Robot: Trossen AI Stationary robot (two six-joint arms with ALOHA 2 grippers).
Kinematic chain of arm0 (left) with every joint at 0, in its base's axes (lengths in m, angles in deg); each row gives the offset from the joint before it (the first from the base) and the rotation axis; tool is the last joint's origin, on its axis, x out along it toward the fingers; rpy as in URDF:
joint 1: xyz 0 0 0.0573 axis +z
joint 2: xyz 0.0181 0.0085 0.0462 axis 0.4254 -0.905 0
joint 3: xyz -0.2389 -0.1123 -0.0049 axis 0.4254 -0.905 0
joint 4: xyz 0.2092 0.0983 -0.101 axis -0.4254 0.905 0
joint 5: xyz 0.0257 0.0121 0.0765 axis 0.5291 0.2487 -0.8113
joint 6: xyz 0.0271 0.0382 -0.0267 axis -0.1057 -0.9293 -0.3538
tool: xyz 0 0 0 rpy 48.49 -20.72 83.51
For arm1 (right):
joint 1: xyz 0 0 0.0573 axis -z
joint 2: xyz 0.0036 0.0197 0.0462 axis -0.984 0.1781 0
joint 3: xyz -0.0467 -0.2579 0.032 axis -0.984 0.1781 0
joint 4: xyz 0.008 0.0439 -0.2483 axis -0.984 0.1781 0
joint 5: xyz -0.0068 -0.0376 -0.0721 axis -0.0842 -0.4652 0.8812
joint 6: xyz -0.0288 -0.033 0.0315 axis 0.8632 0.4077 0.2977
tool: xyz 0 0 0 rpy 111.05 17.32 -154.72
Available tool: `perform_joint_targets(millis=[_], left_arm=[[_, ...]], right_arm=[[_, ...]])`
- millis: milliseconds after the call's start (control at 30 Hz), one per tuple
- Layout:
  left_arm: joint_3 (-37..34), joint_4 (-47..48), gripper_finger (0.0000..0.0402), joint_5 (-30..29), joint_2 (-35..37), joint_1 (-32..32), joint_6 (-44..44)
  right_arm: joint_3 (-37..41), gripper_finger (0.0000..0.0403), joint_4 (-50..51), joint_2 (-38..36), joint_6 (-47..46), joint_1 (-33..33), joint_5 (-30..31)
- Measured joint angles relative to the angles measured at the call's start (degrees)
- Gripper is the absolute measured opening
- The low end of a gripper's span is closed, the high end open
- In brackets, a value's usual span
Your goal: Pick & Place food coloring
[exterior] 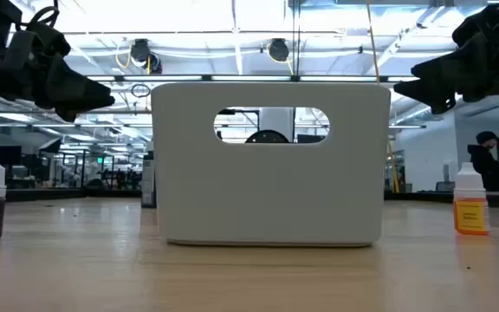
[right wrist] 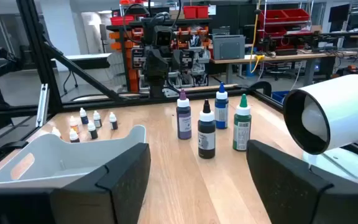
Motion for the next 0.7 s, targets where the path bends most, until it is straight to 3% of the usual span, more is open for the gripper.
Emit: perform_joint_targets(millis=[700], left_arm=[[0.0, 0.0, 0.0148, 0.0, 0.0, 0.0, 0.0]], right_arm=[[0.0, 0.0254, 0.0, 0.0, 0.0, 0.0, 0.0]])
